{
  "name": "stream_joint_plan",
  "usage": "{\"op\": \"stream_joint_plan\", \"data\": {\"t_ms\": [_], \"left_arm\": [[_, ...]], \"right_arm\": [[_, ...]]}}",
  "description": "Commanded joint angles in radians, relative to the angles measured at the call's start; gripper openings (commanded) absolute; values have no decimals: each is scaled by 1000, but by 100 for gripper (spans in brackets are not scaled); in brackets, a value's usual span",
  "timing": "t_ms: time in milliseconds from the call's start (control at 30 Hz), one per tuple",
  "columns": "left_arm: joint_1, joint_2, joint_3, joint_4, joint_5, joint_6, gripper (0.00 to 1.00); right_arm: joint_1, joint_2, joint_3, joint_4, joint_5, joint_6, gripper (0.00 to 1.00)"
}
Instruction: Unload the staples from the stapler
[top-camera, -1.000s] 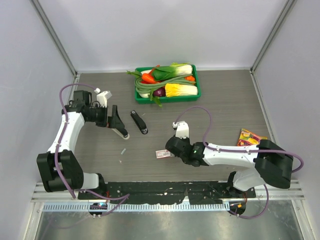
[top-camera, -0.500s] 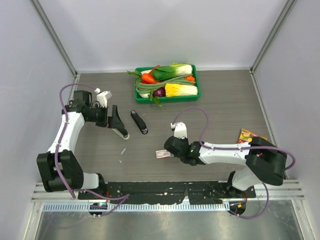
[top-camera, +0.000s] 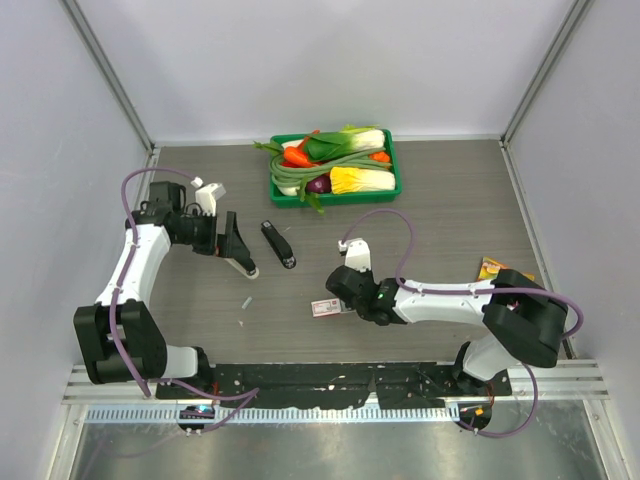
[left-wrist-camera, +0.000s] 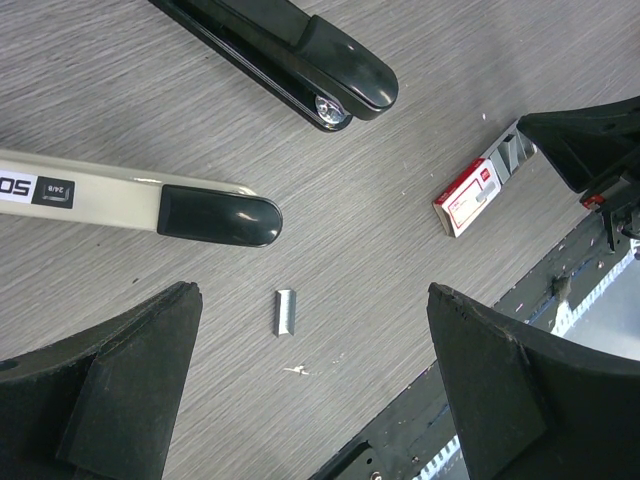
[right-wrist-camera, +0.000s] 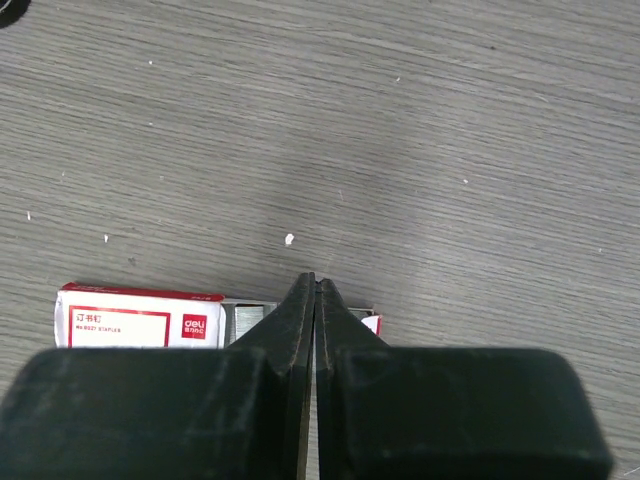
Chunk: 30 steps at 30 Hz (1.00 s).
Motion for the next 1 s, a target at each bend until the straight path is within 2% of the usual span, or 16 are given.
{"op": "stream_joint_plan", "data": {"t_ms": [0, 967], "left_arm": [[-6, -15, -5, 23, 3, -6, 100], [-9, -19, -13, 33, 2, -11, 100]], "right_arm": [[-1, -1, 32, 38, -6, -10, 5], [6, -3, 1, 37, -77, 24, 1]]}}
